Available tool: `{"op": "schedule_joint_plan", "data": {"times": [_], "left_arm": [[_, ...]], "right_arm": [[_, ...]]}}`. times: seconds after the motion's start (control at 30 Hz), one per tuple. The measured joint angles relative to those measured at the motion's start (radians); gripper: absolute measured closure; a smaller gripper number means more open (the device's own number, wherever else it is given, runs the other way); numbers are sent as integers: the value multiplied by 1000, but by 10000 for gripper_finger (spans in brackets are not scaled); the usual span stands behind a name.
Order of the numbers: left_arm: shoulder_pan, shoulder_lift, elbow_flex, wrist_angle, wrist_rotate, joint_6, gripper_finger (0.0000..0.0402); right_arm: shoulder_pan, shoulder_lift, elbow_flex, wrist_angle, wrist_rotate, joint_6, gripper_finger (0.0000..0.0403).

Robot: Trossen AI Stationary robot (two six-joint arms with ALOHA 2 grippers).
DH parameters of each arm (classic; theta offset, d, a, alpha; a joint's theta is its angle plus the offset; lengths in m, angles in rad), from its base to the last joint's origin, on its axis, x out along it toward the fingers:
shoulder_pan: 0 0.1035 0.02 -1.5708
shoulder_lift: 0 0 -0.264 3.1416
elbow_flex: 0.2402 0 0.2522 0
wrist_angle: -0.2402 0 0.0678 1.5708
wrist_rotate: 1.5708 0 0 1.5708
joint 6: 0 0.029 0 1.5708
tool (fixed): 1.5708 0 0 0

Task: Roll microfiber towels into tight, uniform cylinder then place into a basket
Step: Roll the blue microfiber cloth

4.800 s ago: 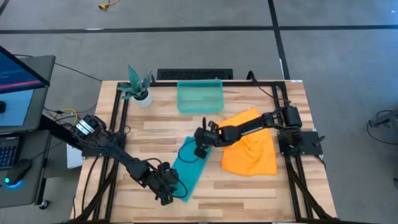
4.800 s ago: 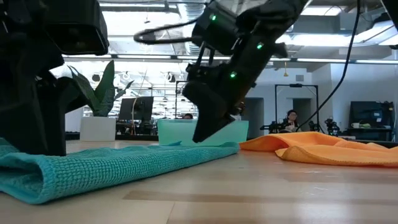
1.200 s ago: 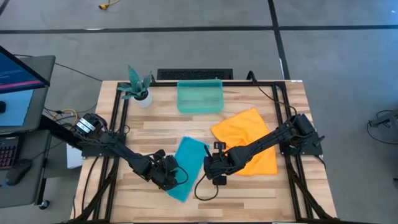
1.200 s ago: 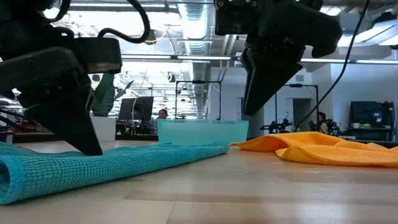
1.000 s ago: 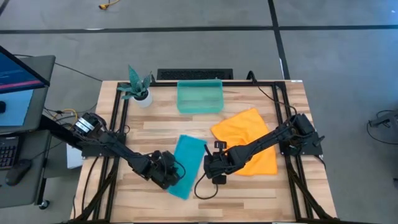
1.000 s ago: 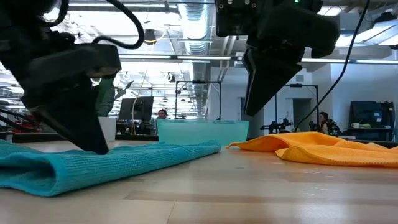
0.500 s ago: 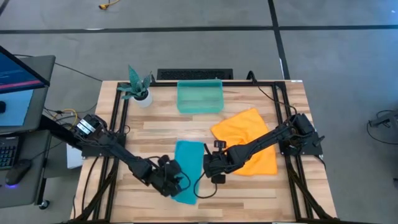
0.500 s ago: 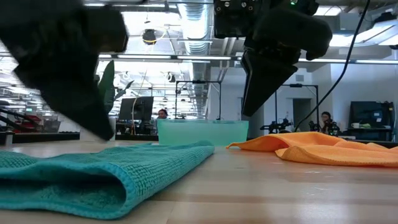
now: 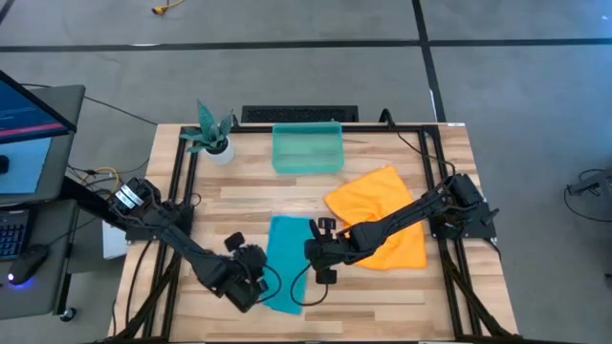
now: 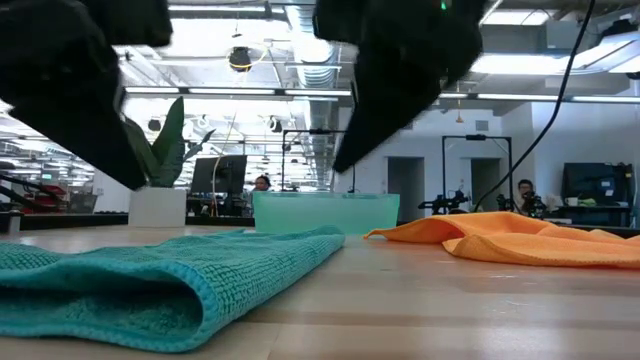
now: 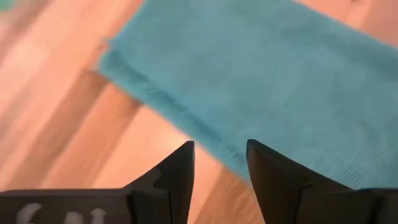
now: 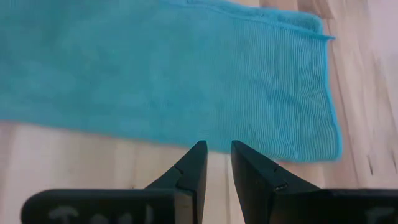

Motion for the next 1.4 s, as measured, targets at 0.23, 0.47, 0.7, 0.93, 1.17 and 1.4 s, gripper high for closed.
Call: {"op": "schedule_joint_plan", "data": {"times": [0.23, 0.47, 0.7, 0.93, 1.17, 1.4], "left_arm": [[-45, 0, 9, -131, -68, -109, 262], [-44, -1, 9, -133, -73, -109, 262], [-44, -1, 9, -133, -74, -107, 262], [-44, -2, 9, -133, -74, -105, 262], [-44, -2, 8, -133, -74, -104, 262], [-43, -2, 8, -133, -75, -104, 262]], "right_arm": [[-39, 0, -61, 143, -1, -3, 306], [-54, 0, -131, 249, -4, 1, 306], [-84, 0, -199, 319, -5, 2, 306], [-93, 0, -198, 322, -27, 20, 306], [-95, 51, -198, 347, -30, 17, 306], [-128, 103, -190, 368, -30, 5, 306]]}}
